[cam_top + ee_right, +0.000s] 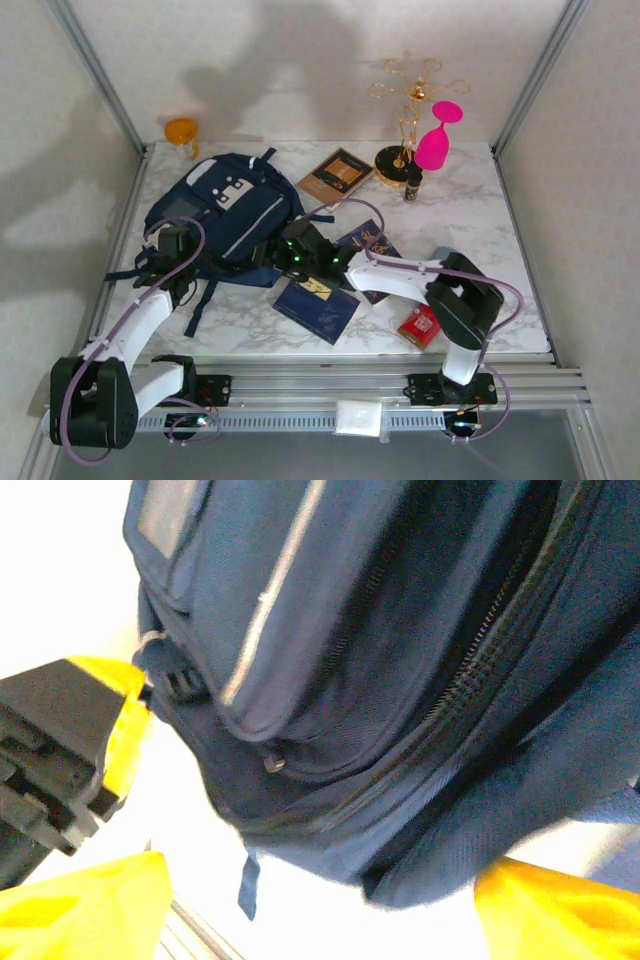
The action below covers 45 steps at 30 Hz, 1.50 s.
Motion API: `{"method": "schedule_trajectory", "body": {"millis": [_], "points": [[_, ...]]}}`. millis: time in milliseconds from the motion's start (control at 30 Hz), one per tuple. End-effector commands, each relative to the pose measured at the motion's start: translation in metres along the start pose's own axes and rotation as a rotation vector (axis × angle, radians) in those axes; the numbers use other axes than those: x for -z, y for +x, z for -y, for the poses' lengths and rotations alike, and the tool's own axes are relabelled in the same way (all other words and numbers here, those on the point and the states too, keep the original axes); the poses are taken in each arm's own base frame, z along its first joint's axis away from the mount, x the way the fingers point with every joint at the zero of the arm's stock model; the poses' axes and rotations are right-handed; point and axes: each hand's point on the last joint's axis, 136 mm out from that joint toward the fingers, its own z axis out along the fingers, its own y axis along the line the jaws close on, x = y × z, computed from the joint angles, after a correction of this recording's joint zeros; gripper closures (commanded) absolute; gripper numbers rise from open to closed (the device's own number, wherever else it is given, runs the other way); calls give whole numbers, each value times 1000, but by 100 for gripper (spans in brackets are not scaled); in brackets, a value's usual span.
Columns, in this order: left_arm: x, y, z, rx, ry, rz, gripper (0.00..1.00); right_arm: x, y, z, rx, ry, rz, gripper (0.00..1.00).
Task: Pack the student bag
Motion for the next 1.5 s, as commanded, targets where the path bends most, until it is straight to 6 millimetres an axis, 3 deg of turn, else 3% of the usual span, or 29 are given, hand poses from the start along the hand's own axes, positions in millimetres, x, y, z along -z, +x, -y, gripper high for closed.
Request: {"method": "schedule_trajectory", "body": {"millis": [0, 100, 167, 267, 433, 567, 667, 833, 933, 1067, 1467], "points": [[11, 8, -5, 23, -11, -51, 39, 32, 6, -14, 123, -66, -1, 15], [19, 19, 2, 85, 49, -95, 32, 46, 19, -7, 186, -28, -66, 9], [30, 24, 23, 101, 155, -111, 31, 60, 25, 2, 203, -14, -73, 6], [50, 29, 49, 110, 249, -117, 31, 87, 18, 11, 237, 4, -34, 1], [76, 56, 96, 117, 404, -175, 30, 120, -26, 59, 263, 200, 55, 1], [99, 89, 142, 88, 517, -231, 29, 145, -68, 103, 169, 255, 113, 1], [115, 114, 178, 65, 591, -269, 27, 156, -89, 131, 140, 290, 142, 1], [126, 170, 234, 4, 672, -359, 25, 164, -117, 179, 20, 297, 147, 1], [120, 203, 258, -48, 652, -385, 23, 165, -128, 202, -15, 310, 147, 1], [102, 238, 275, -84, 619, -418, 22, 158, -129, 227, -44, 342, 116, 1], [40, 281, 300, -140, 502, -462, 22, 137, -130, 280, -94, 450, 53, 1]]}}
